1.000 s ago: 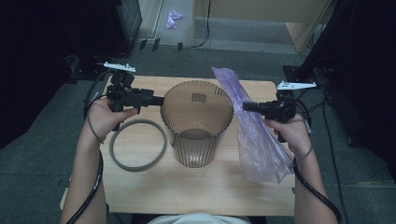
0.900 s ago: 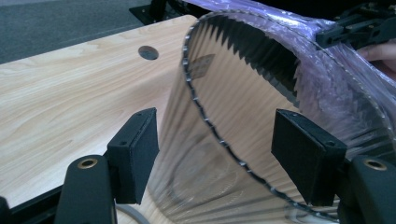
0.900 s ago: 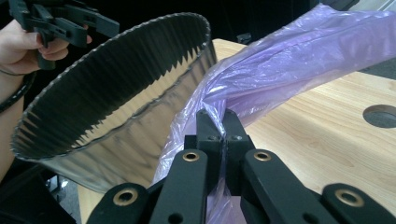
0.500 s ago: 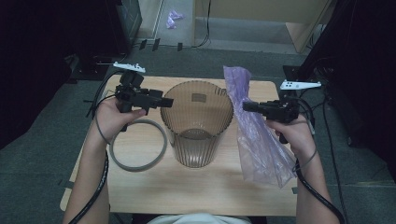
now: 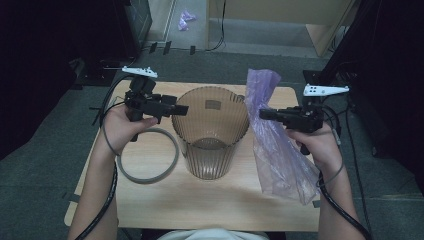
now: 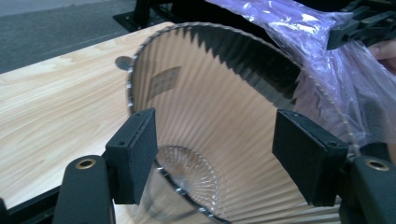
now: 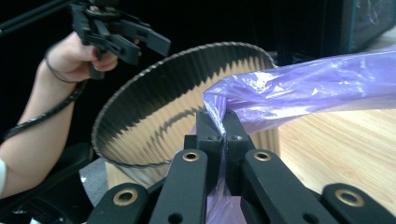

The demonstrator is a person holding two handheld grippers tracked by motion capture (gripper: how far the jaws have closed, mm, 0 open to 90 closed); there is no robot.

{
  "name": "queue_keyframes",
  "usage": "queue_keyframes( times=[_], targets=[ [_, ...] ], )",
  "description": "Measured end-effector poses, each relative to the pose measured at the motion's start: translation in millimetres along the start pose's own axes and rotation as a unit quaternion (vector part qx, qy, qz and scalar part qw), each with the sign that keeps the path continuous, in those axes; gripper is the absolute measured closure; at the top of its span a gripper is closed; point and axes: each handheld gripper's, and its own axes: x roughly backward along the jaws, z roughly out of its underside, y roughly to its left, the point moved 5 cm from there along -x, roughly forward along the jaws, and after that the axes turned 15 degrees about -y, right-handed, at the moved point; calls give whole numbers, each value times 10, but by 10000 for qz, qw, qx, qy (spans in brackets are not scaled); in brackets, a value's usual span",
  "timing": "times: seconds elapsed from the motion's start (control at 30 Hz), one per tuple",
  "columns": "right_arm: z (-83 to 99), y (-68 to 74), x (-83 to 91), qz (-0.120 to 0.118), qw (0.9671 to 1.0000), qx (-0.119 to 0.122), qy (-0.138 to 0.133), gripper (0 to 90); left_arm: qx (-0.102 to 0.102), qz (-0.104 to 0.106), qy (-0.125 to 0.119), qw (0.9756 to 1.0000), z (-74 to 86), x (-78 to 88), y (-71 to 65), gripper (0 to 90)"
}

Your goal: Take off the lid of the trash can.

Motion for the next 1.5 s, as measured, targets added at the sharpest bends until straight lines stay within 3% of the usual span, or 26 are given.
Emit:
queue_keyframes(
  times=[0.3, 0.73, 1.13, 1.5],
  targets=[
    [-70, 181, -18, -295, 9995, 76, -101, 900, -149, 117, 9, 9998, -8, -50, -123, 302],
    [17, 342, -228, -598, 9981, 108, 129, 900, -194, 273, 40, 9994, 3, -134, -233, 302],
    [164, 507, -472, -987, 9943, 60, 406, 900, -321, 408, 57, 9986, 15, -198, -337, 311],
    [271, 646, -629, -1270, 9900, 37, 607, 900, -393, 454, -92, 9982, -24, -228, -430, 311]
  ],
)
